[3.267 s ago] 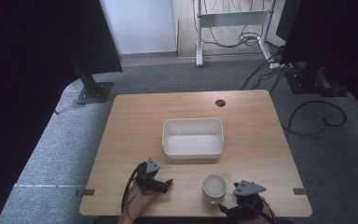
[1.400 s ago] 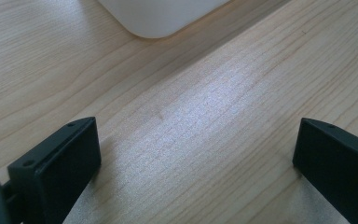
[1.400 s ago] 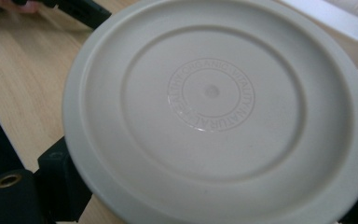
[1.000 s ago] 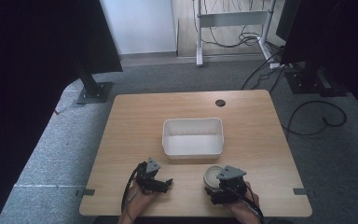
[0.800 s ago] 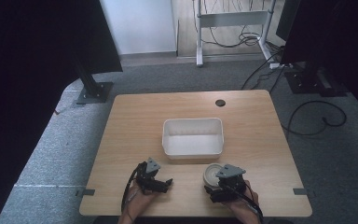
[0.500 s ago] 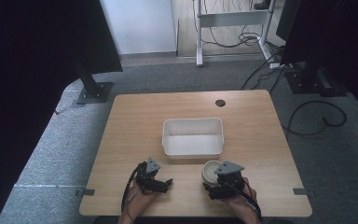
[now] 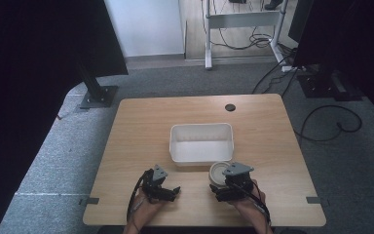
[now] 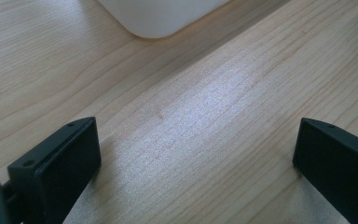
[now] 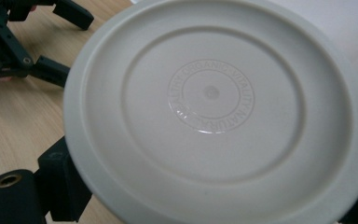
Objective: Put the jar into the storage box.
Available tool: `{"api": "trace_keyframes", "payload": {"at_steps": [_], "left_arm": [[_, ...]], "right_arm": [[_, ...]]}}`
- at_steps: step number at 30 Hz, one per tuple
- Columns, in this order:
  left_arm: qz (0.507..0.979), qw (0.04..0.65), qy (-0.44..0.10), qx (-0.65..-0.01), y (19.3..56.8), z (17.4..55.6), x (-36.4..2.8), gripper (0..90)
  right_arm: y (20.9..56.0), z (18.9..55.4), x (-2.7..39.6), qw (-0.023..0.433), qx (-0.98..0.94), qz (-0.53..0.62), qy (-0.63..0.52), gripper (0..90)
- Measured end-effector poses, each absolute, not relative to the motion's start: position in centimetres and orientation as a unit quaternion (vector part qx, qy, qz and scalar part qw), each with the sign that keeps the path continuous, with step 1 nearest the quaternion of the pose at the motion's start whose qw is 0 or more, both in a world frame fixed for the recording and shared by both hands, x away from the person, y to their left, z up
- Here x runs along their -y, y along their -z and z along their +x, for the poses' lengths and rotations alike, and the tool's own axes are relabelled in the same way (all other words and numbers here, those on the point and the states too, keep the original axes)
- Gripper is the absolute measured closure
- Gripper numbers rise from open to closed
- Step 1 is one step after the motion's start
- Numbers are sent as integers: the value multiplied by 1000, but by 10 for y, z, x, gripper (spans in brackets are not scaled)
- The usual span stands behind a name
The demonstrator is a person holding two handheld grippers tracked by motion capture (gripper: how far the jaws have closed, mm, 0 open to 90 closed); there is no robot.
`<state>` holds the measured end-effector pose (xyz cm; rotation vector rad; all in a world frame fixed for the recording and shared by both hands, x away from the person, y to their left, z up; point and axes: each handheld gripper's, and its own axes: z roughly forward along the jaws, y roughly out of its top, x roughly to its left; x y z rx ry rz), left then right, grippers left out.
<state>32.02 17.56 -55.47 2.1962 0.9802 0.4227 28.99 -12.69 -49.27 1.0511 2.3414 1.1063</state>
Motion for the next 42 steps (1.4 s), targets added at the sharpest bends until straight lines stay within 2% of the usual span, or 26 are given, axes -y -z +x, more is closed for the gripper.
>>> {"api": "trace_keyframes", "payload": {"at_steps": [42], "left_arm": [[844, 344, -163, -378, 555, 320, -175, 5]], "right_arm": [[465, 341, 103, 190, -817, 372, -397, 91]]}}
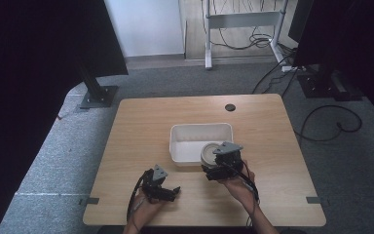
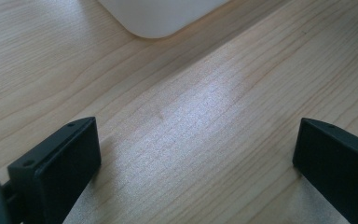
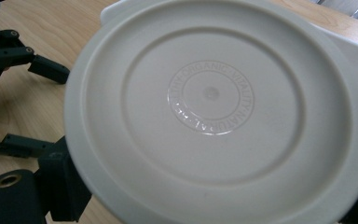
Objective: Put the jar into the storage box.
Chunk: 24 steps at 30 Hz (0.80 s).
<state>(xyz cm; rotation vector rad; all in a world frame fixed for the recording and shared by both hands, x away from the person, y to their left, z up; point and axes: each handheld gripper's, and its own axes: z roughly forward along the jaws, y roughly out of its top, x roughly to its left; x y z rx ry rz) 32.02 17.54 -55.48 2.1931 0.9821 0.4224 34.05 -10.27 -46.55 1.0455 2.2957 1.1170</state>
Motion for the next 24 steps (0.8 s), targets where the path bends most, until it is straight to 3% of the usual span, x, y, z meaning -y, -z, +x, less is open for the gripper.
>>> {"api": "trace_keyframes", "payload": {"at_steps": [24], "left_arm": [[844, 343, -163, -378, 555, 320, -175, 5]], "right_arm": [[468, 374, 87, 196, -814, 385, -388, 91]]}}
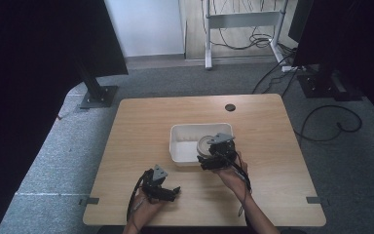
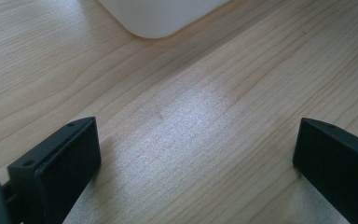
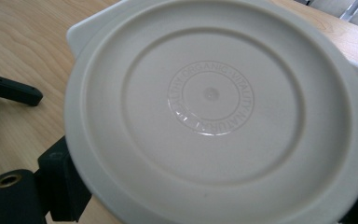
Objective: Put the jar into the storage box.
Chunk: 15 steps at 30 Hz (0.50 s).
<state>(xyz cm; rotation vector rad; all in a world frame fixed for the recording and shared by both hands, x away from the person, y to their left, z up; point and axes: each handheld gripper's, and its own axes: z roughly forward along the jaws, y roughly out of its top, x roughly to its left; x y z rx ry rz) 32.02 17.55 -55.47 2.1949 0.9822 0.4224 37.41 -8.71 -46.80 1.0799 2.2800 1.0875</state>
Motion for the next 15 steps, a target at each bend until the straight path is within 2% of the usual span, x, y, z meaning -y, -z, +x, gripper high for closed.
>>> {"api": "trace_keyframes", "payload": {"at_steps": [15], "left_arm": [[844, 344, -163, -378, 555, 320, -175, 5]], "right_arm": [[481, 397, 77, 205, -814, 398, -371, 91]]}}
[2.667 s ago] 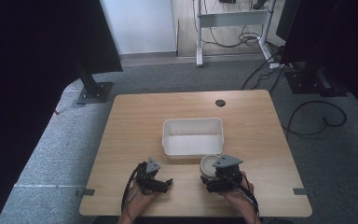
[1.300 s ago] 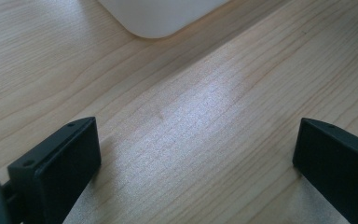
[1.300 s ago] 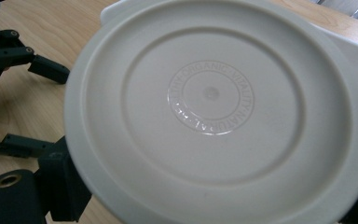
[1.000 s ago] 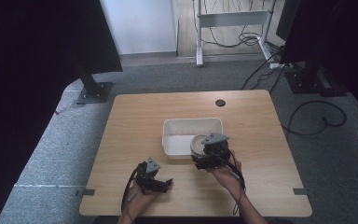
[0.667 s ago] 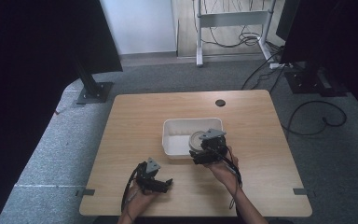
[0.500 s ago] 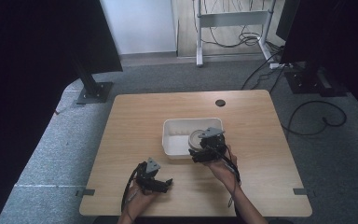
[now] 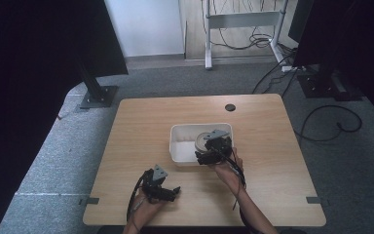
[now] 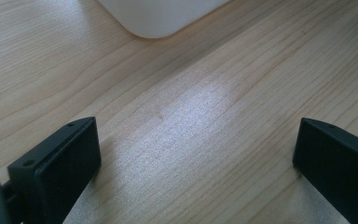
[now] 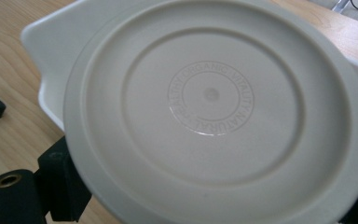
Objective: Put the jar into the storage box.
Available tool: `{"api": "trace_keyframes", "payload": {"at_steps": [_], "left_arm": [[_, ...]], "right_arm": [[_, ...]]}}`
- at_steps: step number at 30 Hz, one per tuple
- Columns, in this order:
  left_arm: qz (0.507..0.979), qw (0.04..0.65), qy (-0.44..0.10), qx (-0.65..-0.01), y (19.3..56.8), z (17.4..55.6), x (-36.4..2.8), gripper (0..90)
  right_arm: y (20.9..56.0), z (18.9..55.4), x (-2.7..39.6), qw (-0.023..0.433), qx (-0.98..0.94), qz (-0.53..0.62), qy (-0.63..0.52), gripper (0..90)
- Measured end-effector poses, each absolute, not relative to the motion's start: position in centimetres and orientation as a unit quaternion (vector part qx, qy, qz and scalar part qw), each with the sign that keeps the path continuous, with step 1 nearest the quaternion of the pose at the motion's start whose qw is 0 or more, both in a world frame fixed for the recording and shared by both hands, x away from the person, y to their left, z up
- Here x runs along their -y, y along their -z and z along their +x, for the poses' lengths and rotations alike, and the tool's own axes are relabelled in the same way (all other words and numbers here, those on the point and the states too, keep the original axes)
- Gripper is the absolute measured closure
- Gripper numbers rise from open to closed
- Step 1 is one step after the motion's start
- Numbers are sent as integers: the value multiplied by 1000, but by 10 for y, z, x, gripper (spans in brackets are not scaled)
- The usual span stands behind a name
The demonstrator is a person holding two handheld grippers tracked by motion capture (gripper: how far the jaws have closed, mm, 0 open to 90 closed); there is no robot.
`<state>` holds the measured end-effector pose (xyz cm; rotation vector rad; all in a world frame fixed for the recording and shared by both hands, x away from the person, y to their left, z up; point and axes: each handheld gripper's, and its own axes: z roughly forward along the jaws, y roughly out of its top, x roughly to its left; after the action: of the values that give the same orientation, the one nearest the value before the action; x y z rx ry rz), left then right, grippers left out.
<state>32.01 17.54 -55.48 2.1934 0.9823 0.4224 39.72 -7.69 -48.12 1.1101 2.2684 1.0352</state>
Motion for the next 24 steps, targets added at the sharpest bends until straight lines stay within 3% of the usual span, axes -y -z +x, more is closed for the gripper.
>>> {"api": "trace_keyframes", "payload": {"at_steps": [24], "left_arm": [[844, 344, -162, -378, 555, 320, -175, 5]], "right_arm": [[509, 419, 57, 206, -815, 413, -350, 91]]}}
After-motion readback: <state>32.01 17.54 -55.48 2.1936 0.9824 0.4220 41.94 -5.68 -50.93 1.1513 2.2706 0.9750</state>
